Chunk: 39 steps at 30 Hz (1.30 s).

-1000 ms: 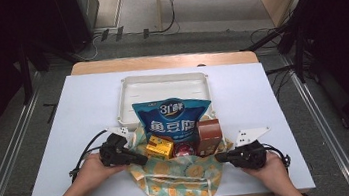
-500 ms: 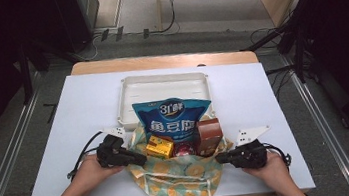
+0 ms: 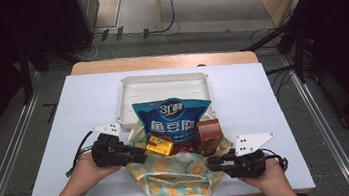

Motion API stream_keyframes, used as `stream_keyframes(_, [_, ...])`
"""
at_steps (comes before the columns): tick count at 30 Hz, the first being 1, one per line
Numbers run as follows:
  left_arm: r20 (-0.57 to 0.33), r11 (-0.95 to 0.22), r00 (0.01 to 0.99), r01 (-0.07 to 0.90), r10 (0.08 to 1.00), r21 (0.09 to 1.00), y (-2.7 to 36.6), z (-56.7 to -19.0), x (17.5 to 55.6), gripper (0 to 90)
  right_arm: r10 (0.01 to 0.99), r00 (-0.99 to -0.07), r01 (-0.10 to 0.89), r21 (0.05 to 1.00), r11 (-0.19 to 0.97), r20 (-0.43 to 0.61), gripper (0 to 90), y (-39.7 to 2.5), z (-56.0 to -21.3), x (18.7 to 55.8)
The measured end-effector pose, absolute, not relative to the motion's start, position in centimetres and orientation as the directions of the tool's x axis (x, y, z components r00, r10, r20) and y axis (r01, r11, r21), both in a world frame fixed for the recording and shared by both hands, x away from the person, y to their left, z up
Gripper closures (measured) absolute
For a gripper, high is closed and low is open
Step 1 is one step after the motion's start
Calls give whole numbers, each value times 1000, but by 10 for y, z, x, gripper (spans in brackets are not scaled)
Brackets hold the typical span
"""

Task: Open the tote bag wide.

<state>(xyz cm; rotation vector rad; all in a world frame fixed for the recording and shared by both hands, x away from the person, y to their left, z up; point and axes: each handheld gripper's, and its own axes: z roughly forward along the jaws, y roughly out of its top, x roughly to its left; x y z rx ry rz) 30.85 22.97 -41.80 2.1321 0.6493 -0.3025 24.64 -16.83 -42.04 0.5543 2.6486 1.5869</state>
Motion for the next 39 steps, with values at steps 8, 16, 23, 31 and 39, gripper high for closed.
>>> stream_keyframes(8, [-443, -484, 829, 559, 341, 673, 230, -416, 309, 600, 300, -944, 258, 869, 422, 135, 662, -150, -402, 244])
stream_keyframes(16, [-443, -483, 827, 562, 346, 671, 232, -416, 310, 586, 316, -943, 237, 883, 404, 108, 596, -145, -395, 243])
stream_keyframes(23, [-429, -490, 822, 568, 375, 661, 230, -424, 313, 451, 328, -937, 267, 851, 453, 120, 763, -138, -408, 251])
stream_keyframes(31, [-406, -574, 827, 562, 389, 595, 221, -442, 315, 807, 299, -940, 293, 834, 467, 164, 900, -135, -423, 255])
stream_keyframes(39, [-467, -524, 789, 615, 400, 590, 230, -447, 316, 900, 295, -946, 262, 856, 446, 135, 900, -142, -429, 246])
